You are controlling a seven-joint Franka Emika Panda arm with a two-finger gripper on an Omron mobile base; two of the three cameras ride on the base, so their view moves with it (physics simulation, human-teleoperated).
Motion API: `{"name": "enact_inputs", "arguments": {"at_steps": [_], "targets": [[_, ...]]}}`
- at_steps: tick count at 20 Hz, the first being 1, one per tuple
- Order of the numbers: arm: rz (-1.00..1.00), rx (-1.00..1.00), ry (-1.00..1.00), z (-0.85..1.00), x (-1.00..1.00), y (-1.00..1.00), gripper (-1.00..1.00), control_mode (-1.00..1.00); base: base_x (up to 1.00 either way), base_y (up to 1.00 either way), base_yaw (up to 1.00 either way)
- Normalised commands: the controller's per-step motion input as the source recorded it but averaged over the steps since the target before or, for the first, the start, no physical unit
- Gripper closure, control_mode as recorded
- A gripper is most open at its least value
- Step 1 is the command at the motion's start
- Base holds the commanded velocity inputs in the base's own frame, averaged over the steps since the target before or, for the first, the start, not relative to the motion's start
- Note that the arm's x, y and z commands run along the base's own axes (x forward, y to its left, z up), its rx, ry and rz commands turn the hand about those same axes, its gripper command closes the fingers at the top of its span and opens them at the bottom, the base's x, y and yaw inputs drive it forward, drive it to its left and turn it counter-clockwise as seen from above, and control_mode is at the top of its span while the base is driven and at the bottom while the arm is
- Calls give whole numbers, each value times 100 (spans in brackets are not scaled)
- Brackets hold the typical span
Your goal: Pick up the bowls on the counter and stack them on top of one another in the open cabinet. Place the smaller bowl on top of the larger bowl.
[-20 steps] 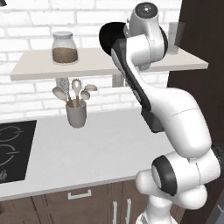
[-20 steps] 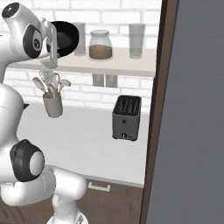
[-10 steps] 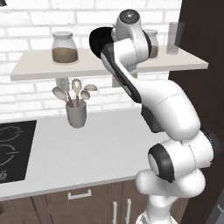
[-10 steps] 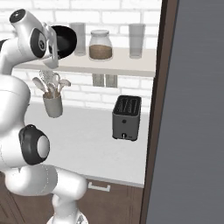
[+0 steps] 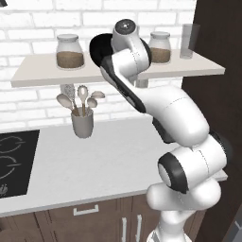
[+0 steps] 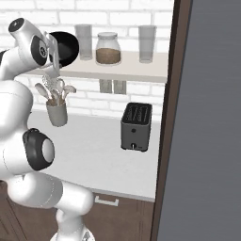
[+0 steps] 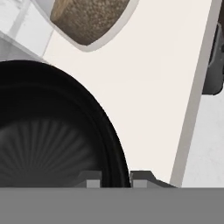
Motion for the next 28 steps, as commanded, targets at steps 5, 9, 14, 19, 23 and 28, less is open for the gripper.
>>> {"name": "enact_inputs", "arguments": {"at_steps": [5,9,14,19,23,28], "targets": [[0,0,1,-1,25,9,100,-100,0,0,0],[1,-6,2,-39,39,41,100,-100,0,0,0],[3,-4,2,-24,38,42,100,-100,0,0,0],[1,-2,-1,-1,23,25,-100,-100,0,0,0],[1,0,-12,6,-9,2,-100,-100,0,0,0],[1,0,-23,20,-32,-2,-100,-100,0,0,0]]}}
